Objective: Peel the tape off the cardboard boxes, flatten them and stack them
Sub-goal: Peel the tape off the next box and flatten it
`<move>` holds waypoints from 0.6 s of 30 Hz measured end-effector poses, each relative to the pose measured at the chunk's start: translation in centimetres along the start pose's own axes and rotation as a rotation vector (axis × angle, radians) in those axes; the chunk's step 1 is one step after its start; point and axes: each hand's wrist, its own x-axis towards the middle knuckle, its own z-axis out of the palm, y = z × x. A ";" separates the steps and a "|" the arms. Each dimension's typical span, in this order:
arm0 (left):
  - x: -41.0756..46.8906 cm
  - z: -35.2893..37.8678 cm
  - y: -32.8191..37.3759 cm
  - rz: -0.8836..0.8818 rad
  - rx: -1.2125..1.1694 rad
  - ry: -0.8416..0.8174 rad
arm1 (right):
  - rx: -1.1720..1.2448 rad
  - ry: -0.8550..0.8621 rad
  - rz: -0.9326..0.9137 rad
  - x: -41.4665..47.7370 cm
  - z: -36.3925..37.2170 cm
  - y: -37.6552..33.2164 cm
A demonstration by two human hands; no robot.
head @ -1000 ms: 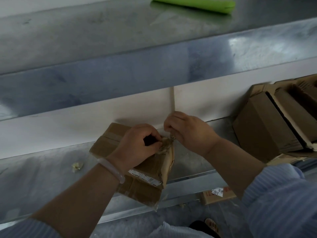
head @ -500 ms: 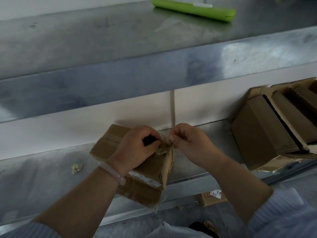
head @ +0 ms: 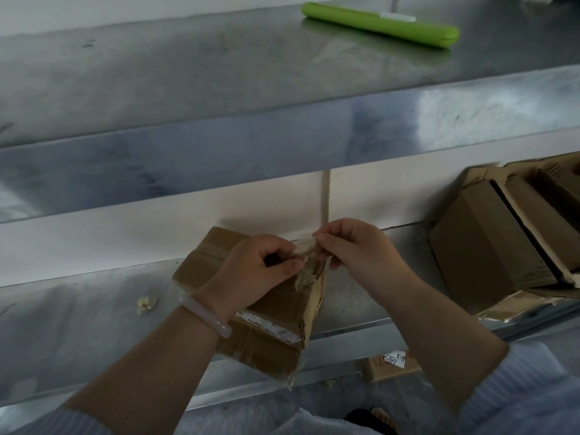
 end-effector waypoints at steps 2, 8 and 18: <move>0.1 0.2 0.2 0.015 -0.028 0.049 | 0.043 0.027 0.029 -0.2 0.1 0.3; -0.3 0.4 -0.7 0.169 0.088 0.145 | -0.096 0.039 -0.006 -1.3 0.0 1.9; -0.9 -1.6 -1.2 0.242 0.382 -0.123 | -0.618 0.006 -0.395 -1.9 0.3 5.7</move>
